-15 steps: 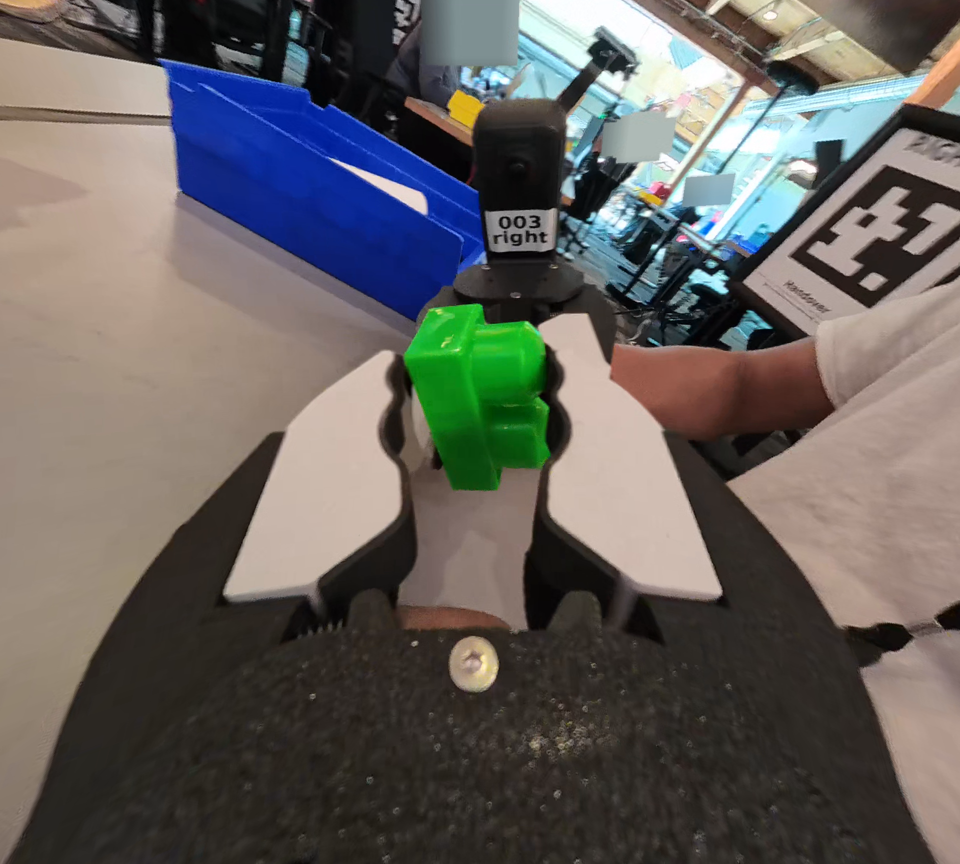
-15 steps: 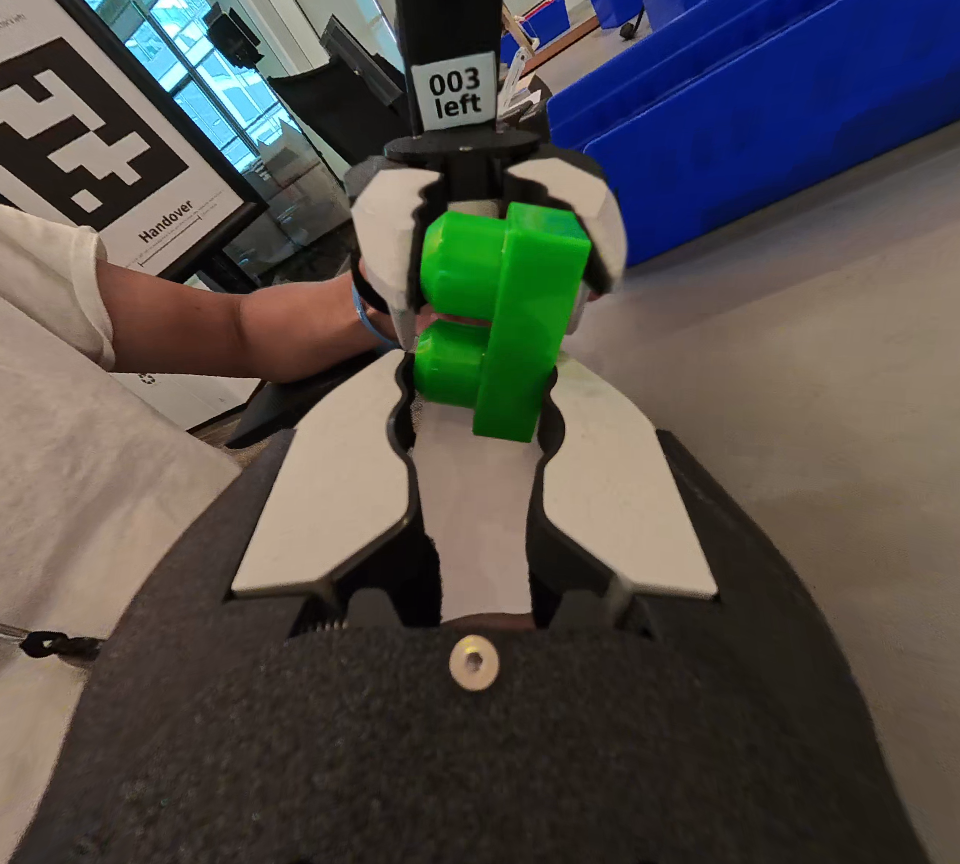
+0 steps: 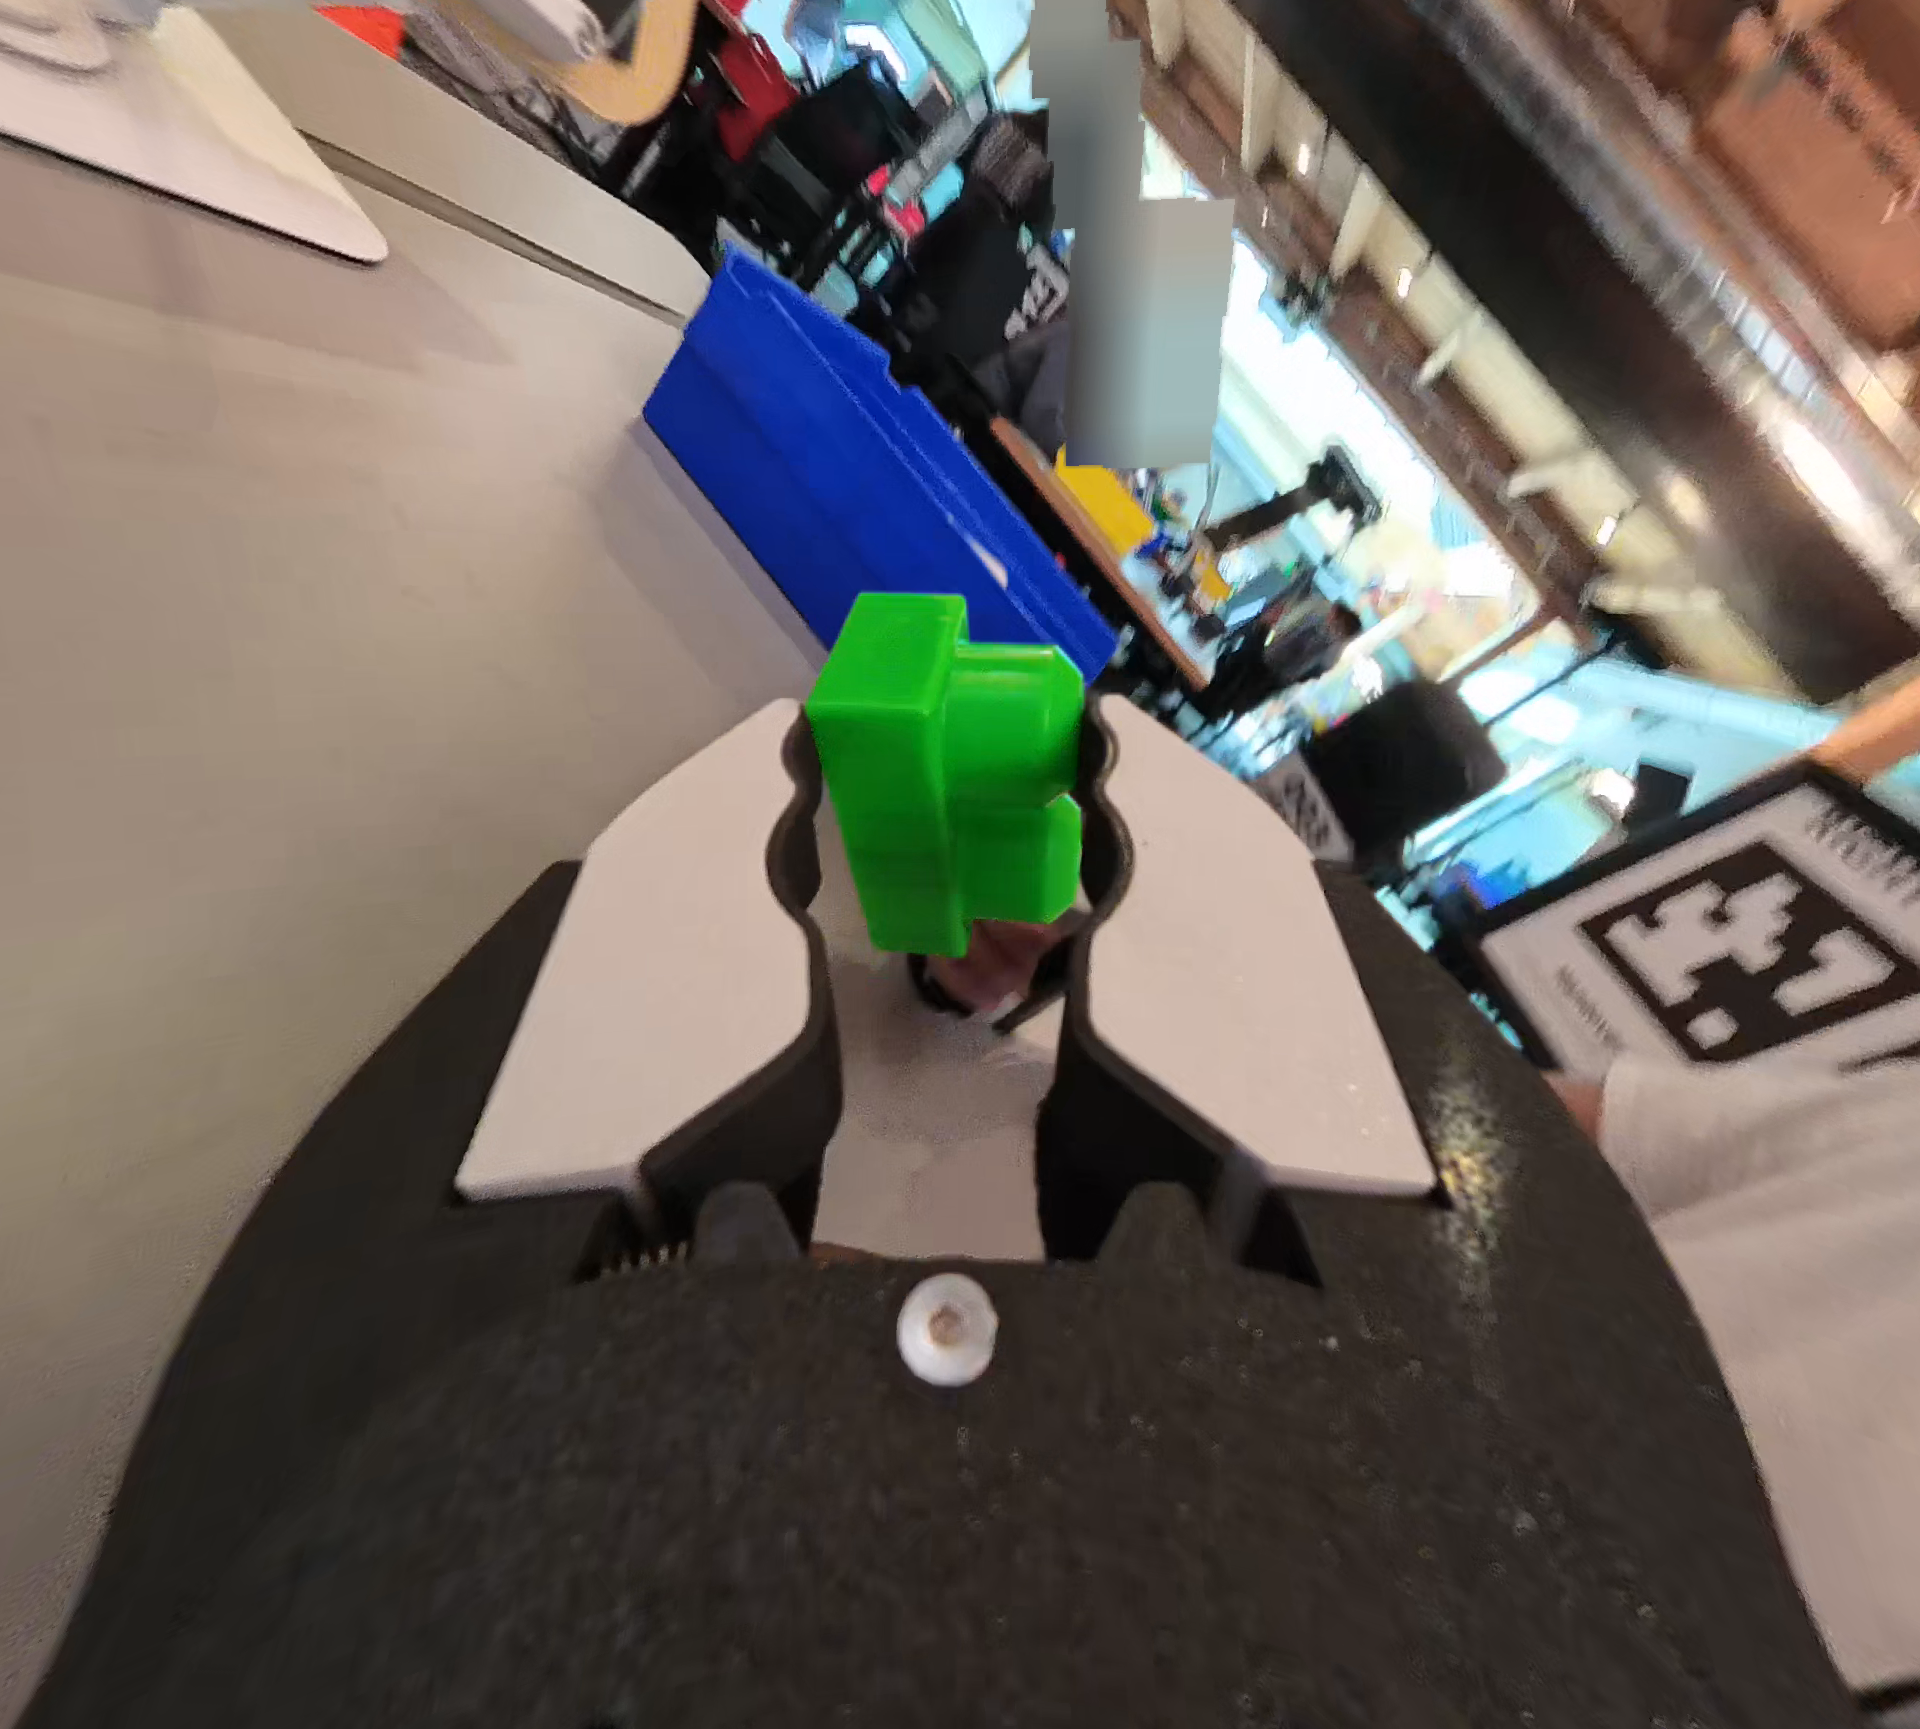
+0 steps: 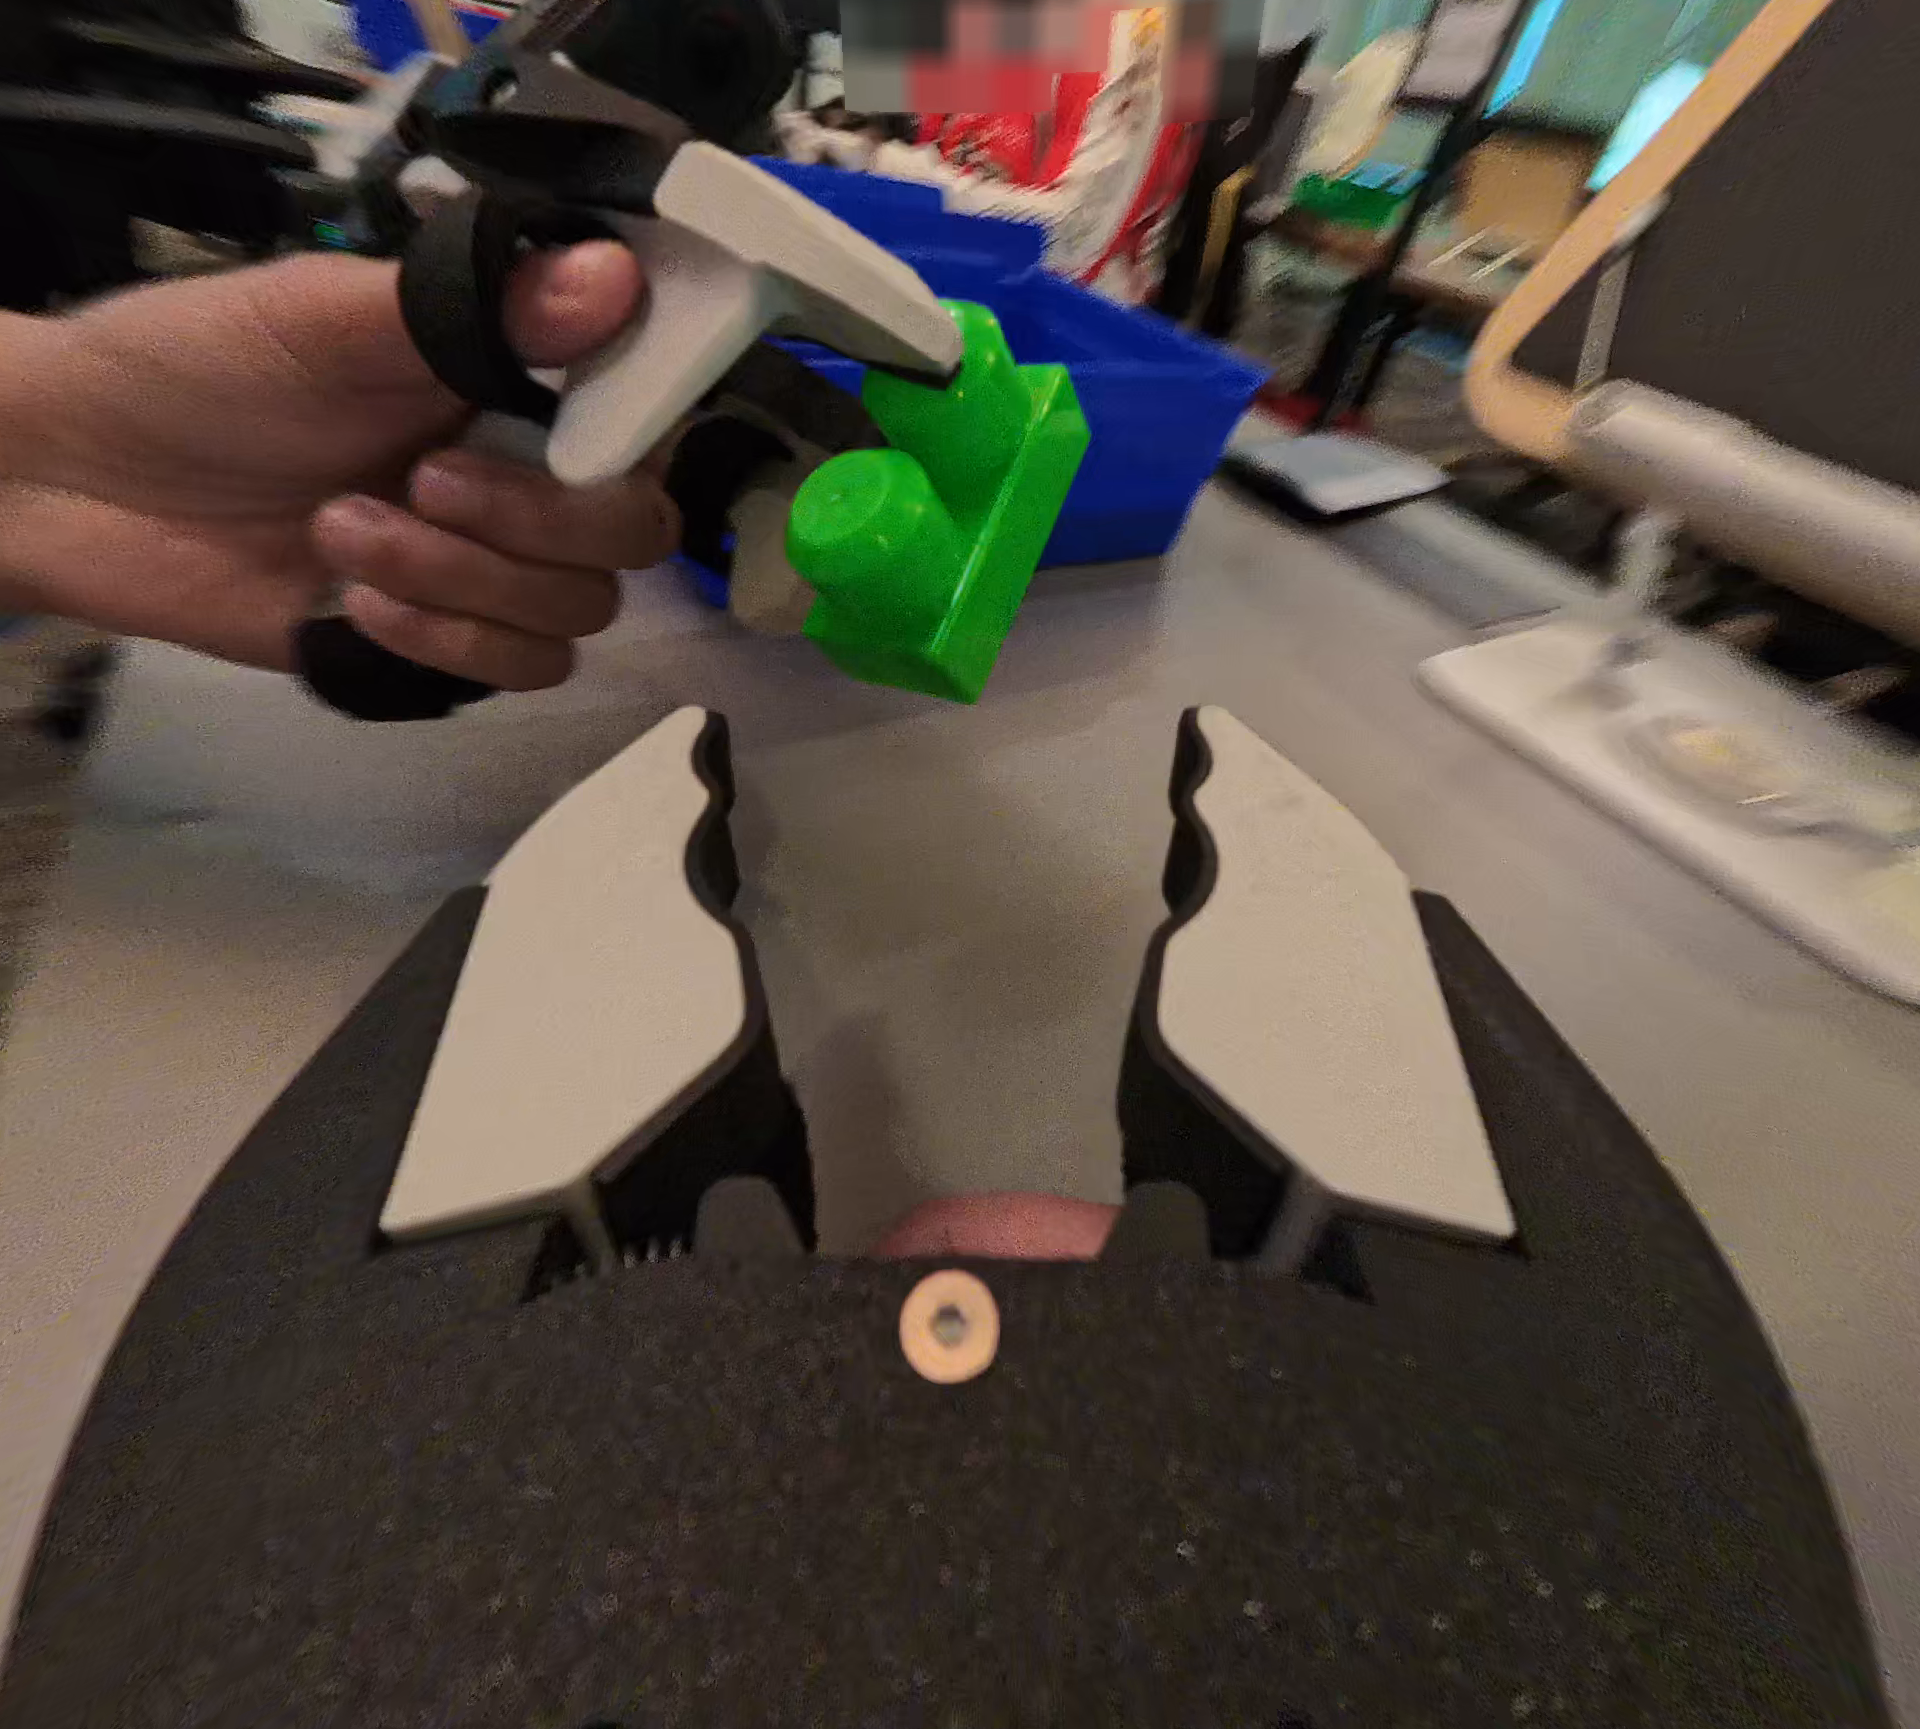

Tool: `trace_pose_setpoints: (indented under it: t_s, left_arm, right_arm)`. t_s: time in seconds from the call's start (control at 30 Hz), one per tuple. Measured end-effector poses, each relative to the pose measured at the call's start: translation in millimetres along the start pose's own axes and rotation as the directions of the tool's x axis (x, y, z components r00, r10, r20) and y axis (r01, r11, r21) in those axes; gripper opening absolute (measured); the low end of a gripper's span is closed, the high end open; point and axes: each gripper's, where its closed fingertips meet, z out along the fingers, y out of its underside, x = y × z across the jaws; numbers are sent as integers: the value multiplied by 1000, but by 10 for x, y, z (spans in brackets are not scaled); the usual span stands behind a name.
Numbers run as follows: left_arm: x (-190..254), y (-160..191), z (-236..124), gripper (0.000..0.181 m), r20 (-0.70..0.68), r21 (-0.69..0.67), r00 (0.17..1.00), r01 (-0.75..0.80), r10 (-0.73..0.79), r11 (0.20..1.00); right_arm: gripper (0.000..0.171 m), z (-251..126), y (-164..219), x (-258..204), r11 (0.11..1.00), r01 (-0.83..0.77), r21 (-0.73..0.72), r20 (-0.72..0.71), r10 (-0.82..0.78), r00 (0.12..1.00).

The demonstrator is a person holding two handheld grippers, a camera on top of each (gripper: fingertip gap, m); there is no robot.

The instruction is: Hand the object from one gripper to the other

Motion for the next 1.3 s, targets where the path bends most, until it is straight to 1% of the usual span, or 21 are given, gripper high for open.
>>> trace_pose_setpoints:
  t_s: [0.03,0.1,0.2,0.27,0.37,0.43,0.6,0.67,0.77,0.83,0.87,0.9,0.93,0.97,1.0,1.03,1.07,1.1,1.13,1.17,1.3]
  left_arm:
    - [5,-39,-10,47,2,41,999,45,-46,998]
    - [33,-61,-8,47,8,97,995,96,-97,991]
    - [143,-25,36,47,-59,143,978,208,-202,968]
    - [179,25,67,47,-96,152,958,282,-270,947]
    - [226,109,116,47,-139,121,938,336,-319,934]
    - [245,149,144,47,-145,98,938,330,-315,939]
    - [300,164,180,47,-169,66,946,292,-278,954]
    - [309,164,176,48,-173,39,963,217,-208,975]
    - [232,127,116,52,-130,8,991,24,-23,1000]
    - [215,104,53,53,-140,-30,986,-97,92,995]
    - [207,98,24,54,-147,-49,979,-147,138,988]
    - [201,92,-2,54,-153,-62,971,-195,184,979]
    - [195,96,-22,54,-159,-71,960,-246,232,967]
    - [207,118,-39,54,-175,-81,945,-293,276,953]
    - [250,152,-50,55,-206,-85,933,-317,295,945]
    - [325,191,-51,59,-257,-79,919,-327,298,942]
    - [410,242,-53,59,-317,-69,898,-343,305,937]
    - [414,286,-44,46,-328,-75,884,-376,333,924]
    - [368,301,-24,39,-299,-84,885,-397,357,914]
    - [340,308,-7,39,-277,-88,889,-401,365,912]
    - [298,387,-13,40,-287,-158,902,-377,323,912]
  right_arm:
    - [79,-6,-44,22,998,67,16,-78,-65,995]
    - [70,-21,-142,22,987,154,45,-213,-141,967]
    - [55,-54,-314,-68,957,271,103,-333,-224,916]
    - [53,-13,-306,-124,954,289,80,-332,-248,910]
    - [48,2,-244,-57,966,254,48,-341,-224,913]
    - [37,-20,-206,17,966,260,20,-351,-237,906]
    - [36,-82,-226,38,954,301,-4,-305,-288,908]
    - [36,-87,-226,19,961,276,-2,-261,-267,928]
    - [36,-101,-202,53,981,192,7,-192,-187,963]
    - [36,-133,-189,119,995,100,20,-139,-96,986]
    - [36,-152,-196,129,999,40,37,-88,-36,995]
    - [36,-172,-215,97,998,-37,59,-2,37,999]
    - [36,-194,-234,43,990,-125,69,104,117,988]
    - [36,-219,-244,-43,974,-219,56,233,201,952]
    - [37,-243,-236,-129,946,-325,8,351,301,887]
    - [37,-264,-221,-171,905,-421,-52,427,401,810]
    - [36,-269,-213,-164,863,-497,-90,458,479,749]
    - [37,-277,-209,-168,831,-542,-122,485,527,698]
    - [37,-285,-203,-179,815,-560,-147,503,549,667]
    - [36,-287,-196,-182,815,-558,-156,508,551,662]
    - [37,-281,-96,-242,840,-500,-209,500,531,684]
